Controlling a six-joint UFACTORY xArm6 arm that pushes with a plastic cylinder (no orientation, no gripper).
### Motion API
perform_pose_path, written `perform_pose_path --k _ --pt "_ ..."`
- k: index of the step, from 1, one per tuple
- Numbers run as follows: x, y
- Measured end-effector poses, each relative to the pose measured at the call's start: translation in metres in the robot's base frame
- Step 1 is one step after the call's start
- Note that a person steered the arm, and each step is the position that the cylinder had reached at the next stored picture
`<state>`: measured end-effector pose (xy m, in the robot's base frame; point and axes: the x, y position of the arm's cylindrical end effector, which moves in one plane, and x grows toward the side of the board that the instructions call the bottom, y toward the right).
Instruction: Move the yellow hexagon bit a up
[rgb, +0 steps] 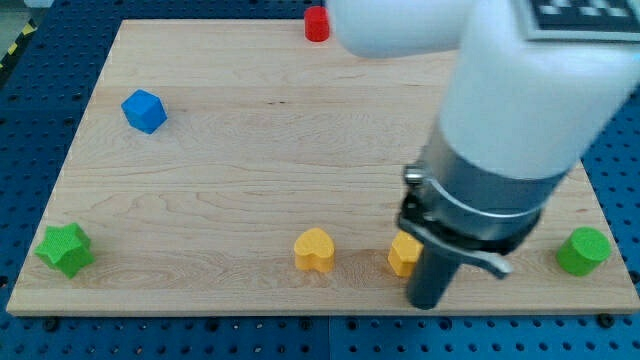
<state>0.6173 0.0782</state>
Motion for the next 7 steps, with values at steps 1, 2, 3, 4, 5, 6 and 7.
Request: perform_pose_path --k 1,2,3,4,5,6,7 --pt "-0.003 -0.008" --pt "-0.004 -0.002" --pt "-0.015 -0.001" --pt "-0.038 -0.001" --pt "-0.063 0.000" --pt "-0.095 0.013" --pt "-0.129 0.031"
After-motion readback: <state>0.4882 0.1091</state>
